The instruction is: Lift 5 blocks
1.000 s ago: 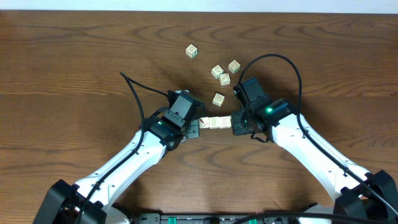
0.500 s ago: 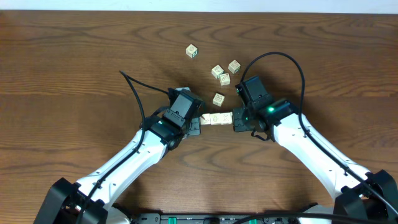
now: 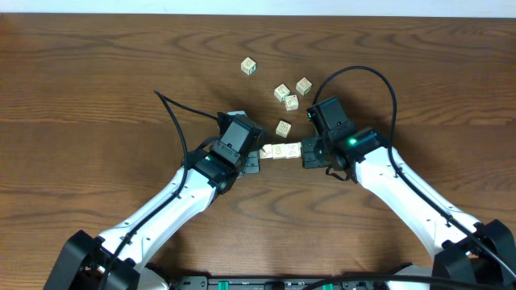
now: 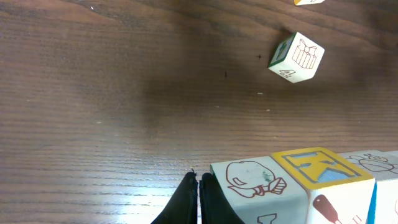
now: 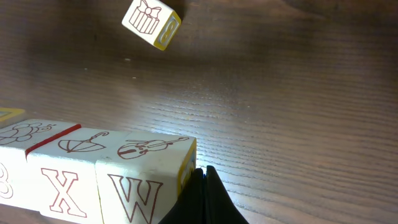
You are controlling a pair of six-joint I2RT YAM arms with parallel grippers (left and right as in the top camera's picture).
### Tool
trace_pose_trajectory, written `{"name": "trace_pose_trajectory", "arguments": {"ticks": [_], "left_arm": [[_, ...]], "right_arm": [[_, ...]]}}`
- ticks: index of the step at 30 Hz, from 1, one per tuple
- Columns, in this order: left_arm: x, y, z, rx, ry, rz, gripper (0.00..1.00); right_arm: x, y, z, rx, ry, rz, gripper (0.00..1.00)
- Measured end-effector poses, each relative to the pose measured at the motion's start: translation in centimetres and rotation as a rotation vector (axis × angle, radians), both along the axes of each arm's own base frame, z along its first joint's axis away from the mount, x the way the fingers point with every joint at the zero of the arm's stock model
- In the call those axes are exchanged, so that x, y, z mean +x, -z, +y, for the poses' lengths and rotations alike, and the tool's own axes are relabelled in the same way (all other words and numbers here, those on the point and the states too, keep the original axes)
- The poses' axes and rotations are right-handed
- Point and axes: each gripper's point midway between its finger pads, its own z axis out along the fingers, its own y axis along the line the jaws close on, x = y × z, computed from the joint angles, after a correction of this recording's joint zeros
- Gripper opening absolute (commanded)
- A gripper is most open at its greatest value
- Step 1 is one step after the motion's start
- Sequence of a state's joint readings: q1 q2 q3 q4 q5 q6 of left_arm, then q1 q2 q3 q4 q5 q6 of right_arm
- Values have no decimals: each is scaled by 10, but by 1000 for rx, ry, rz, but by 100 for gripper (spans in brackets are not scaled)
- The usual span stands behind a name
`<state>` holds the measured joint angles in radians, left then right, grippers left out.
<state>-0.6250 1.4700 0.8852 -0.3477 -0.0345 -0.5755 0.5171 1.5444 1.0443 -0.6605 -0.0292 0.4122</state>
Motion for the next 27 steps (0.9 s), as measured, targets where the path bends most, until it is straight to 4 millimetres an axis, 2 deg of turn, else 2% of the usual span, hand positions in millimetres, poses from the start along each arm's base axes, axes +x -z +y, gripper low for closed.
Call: {"name": "trace_pose_trajectory", "arguments": {"ticks": [13,27], "left_arm": [[0,0,0,2,3,-1,7],[-6,6,6,39,8,26,7]], "right_arm": [[-1,1,0,0,0,1,1],[-6,16,8,73,0,20,1]]}}
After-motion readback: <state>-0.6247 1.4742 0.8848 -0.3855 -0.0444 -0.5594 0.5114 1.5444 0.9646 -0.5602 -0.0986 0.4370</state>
